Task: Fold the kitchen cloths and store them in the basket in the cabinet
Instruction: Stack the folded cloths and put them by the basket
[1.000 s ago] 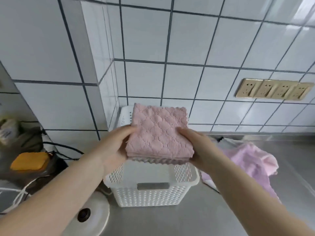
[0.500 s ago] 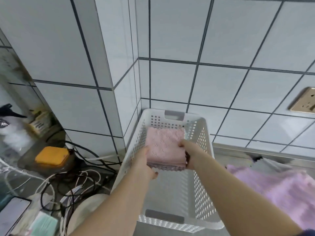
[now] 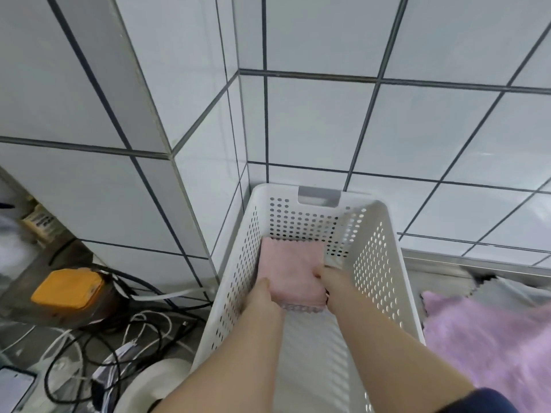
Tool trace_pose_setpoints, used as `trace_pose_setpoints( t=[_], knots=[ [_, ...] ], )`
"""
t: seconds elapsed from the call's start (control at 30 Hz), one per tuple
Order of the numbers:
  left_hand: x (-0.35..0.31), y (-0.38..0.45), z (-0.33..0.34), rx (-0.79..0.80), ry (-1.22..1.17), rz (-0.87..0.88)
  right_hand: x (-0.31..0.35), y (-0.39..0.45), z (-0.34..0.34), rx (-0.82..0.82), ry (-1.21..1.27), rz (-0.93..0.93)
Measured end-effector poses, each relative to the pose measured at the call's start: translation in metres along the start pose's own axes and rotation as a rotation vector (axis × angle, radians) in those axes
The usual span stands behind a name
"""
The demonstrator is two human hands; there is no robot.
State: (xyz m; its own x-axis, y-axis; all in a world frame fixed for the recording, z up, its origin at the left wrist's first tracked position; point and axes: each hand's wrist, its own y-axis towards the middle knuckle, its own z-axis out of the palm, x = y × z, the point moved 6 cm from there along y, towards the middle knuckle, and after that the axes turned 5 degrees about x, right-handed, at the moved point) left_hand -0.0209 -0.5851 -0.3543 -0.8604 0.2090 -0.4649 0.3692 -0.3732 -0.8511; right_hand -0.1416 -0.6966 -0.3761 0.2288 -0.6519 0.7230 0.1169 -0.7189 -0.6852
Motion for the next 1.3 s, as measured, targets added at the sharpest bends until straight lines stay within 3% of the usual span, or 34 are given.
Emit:
trace_pose_setpoints(
  t=[0.23,0.37,0.47,0.63,0.73,0.83,0.93,1.0,1.07,1.17,1.3],
  knots=[
    [0.007,0.017,-0.006,-0.018,-0.034,-0.047,-0.017,0.003,-0.001,0.042,0.055,-0.018],
    [0.006,0.035,0.004,0.121,-0.002,-0.009,-0.021,0.006,-0.002,0.042,0.020,-0.064],
    [0.008,0.040,0.003,0.122,0.007,0.024,-0.021,0.011,-0.004,0.025,-0.044,-0.077],
    [0.011,0.027,-0.003,0.044,-0.032,-0.127,-0.016,0.011,-0.003,-0.018,-0.183,-0.105],
    [0.010,0.013,-0.009,0.092,0.078,-0.230,-0.011,0.005,-0.001,-0.015,-0.234,-0.127],
    [0.006,-0.004,-0.010,0.172,0.356,-0.195,-0.001,-0.004,-0.001,-0.014,-0.319,-0.174],
    [-0.002,-0.021,-0.001,0.279,1.004,-0.018,0.006,-0.016,0.000,-0.031,-0.377,-0.196],
    [-0.016,-0.027,0.017,0.338,1.386,0.321,0.012,-0.022,-0.003,-0.106,-0.459,-0.243],
    [-0.033,-0.036,0.034,0.240,1.631,0.768,0.020,-0.031,-0.004,-0.178,-0.591,-0.344],
    [-0.038,-0.041,0.042,0.153,1.669,1.125,0.027,-0.041,0.005,-0.209,-0.811,-0.478],
    [-0.028,-0.010,0.050,0.203,1.672,1.113,0.026,-0.037,0.028,-0.110,-1.127,-0.582]
  ],
)
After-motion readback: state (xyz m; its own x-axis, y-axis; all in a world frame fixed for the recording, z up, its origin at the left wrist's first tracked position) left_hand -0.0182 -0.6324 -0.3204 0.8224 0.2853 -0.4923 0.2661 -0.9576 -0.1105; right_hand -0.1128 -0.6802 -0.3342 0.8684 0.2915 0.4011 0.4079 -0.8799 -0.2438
